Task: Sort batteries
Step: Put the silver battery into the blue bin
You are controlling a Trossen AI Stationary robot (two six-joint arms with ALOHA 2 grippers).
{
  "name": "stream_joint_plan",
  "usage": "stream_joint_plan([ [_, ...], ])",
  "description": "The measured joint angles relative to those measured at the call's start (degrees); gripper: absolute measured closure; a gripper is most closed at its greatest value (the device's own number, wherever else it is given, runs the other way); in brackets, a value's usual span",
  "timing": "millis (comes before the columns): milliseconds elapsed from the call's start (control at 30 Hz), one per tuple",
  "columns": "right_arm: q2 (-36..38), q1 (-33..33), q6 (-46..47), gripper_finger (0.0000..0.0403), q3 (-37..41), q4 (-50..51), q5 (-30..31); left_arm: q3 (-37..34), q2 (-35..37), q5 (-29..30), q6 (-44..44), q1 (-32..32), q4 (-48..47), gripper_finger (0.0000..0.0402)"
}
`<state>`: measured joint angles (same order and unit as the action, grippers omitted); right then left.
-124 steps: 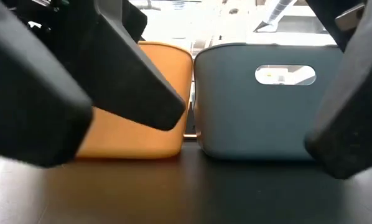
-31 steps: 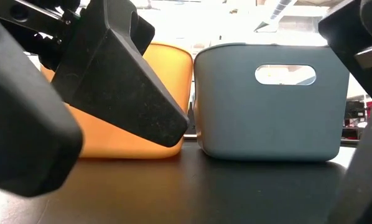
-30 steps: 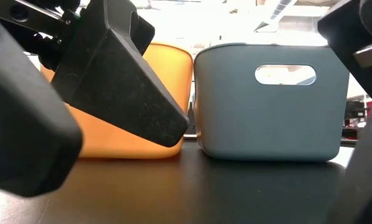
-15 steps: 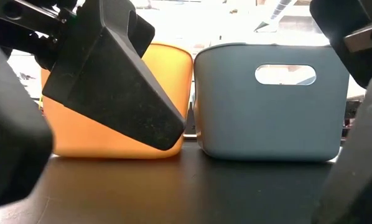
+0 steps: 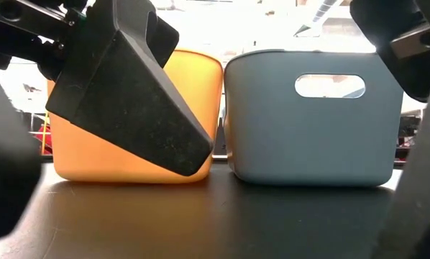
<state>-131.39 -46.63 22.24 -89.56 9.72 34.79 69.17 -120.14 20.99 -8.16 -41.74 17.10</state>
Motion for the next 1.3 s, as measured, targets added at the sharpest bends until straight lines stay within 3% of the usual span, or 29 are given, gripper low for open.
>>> stream_joint_plan([
  [833,0.36,1.53,-0.28,0.0164,-0.07,-0.25,-1.65,0.0,0.0,-0.08,0.02,0.01,0.0,0.0205],
  [1300,0.44,1.73,-2.5,0.0275,0.01,0.16,-2.38,0.0,0.0,-0.09,0.03,0.0,0.33,0.0205],
])
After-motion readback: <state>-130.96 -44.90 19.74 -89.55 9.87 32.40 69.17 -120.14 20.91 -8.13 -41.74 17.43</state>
